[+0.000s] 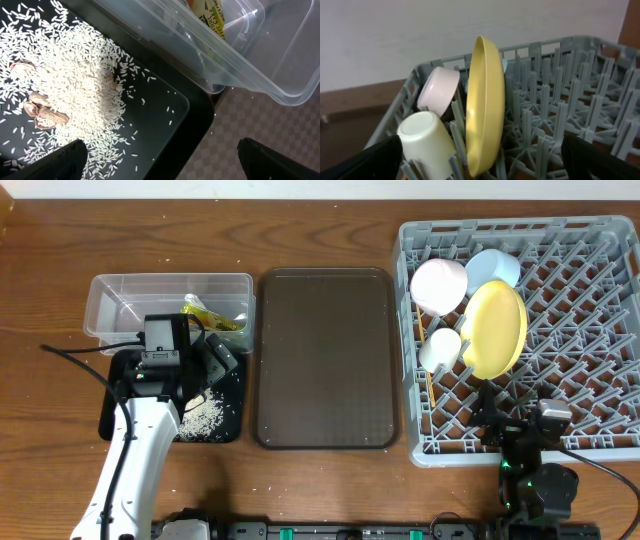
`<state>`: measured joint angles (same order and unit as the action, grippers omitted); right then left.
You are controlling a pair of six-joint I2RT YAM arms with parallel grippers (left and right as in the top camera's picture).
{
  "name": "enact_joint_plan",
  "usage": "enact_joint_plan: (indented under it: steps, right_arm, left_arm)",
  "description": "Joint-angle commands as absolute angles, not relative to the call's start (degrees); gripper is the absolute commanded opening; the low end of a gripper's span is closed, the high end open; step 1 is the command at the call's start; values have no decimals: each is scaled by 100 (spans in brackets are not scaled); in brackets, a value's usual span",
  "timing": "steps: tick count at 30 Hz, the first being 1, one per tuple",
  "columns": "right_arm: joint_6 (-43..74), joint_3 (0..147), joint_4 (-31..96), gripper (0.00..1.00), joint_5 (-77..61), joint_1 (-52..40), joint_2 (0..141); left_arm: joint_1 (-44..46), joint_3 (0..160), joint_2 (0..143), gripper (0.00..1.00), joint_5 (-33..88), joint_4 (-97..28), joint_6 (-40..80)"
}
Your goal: Sort waste into correct bins and load items into the dishwasher rack
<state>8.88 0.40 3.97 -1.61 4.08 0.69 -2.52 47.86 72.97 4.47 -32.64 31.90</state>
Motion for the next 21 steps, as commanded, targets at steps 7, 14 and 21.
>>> enact_joint_plan:
  steps: [7, 14, 21]
  right_arm:
    - [-51, 30, 419, 99, -178, 447, 64]
    - [-49, 30, 419, 99, -176, 447, 64]
    - [-51, 30, 419, 99, -176, 454, 62]
  left_arm:
    - [-272, 4757, 7260, 99, 379, -3269, 3199]
    - [-272, 4757, 7260, 99, 379, -3267, 3199]
    - [-272, 4757, 7260, 99, 379, -3269, 3199]
